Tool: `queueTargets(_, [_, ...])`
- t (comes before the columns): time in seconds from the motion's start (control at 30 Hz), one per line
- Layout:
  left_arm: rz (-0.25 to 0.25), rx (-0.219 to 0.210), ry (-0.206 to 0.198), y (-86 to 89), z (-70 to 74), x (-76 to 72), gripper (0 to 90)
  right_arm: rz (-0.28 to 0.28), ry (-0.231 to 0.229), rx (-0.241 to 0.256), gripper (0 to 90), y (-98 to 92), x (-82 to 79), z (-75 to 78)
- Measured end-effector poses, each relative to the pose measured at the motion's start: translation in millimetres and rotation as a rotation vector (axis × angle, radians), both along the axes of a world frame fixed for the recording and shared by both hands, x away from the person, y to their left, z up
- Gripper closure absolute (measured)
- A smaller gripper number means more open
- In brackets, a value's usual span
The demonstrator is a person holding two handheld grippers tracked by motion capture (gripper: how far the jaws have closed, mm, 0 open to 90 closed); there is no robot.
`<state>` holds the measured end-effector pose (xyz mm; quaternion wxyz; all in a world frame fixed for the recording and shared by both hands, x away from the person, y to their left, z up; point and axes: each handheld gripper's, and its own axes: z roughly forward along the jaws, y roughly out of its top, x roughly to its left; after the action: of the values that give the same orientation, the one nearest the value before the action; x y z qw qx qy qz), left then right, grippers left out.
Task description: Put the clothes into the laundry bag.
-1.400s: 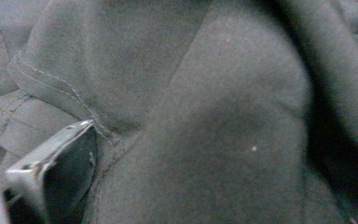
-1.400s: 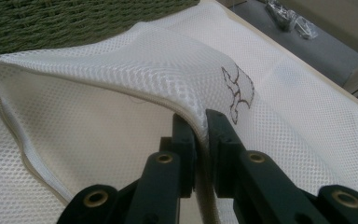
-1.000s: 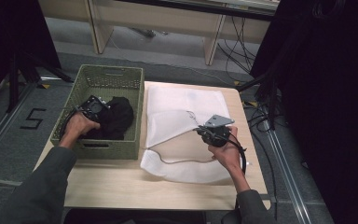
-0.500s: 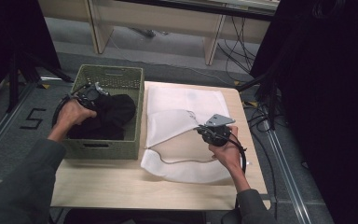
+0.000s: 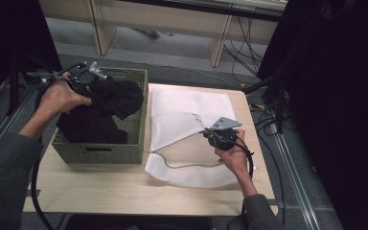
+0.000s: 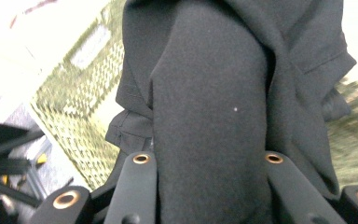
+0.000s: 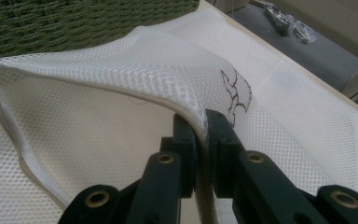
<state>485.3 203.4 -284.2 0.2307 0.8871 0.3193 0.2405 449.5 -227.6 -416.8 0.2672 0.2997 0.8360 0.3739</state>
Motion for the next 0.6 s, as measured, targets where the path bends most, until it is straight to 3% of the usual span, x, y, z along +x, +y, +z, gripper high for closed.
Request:
queueTargets(0.1, [-0.033, -0.022, -0.019, -4.5, 15.6, -13.0, 70.4, 0.002, 0.020, -0.009, 83.9, 1.0, -1.1, 0.3])
queueTargets(0.17, [-0.059, -0.028, -0.030, -9.0, 24.6, -23.6, 70.4, 0.007, 0.000, -0.014, 83.9, 0.2, 0.0, 0.5])
queueTargets(0.3, [-0.123, -0.061, -0.042, -18.8, 36.9, -49.4, 70.5, 0.006, 0.002, -0.008, 84.2, -0.6, 0.5, 0.5])
queueTargets(0.37, [-0.160, -0.086, -0.034, -24.4, 38.2, -61.2, 70.5, -0.004, 0.014, 0.001, 84.6, -0.8, 0.2, 1.2])
queueTargets(0.43, [-0.190, -0.107, -0.042, -31.2, 37.7, -72.1, 70.5, 0.013, -0.005, -0.005, 85.6, -0.4, 2.0, 0.2])
queueTargets(0.5, [-0.215, -0.127, -0.043, -38.3, 36.8, -81.1, 70.5, -0.011, 0.014, 0.001, 86.2, 1.2, 0.1, 0.0])
queueTargets(0.53, [-0.236, -0.132, -0.040, -42.0, 36.1, -84.7, 70.5, 0.013, 0.001, -0.017, 86.4, 0.3, 2.6, 1.1])
queueTargets(0.6, [-0.265, -0.148, -0.035, -49.6, 34.3, -91.0, 70.6, 0.008, 0.005, -0.012, 86.6, 1.0, 3.2, 1.7])
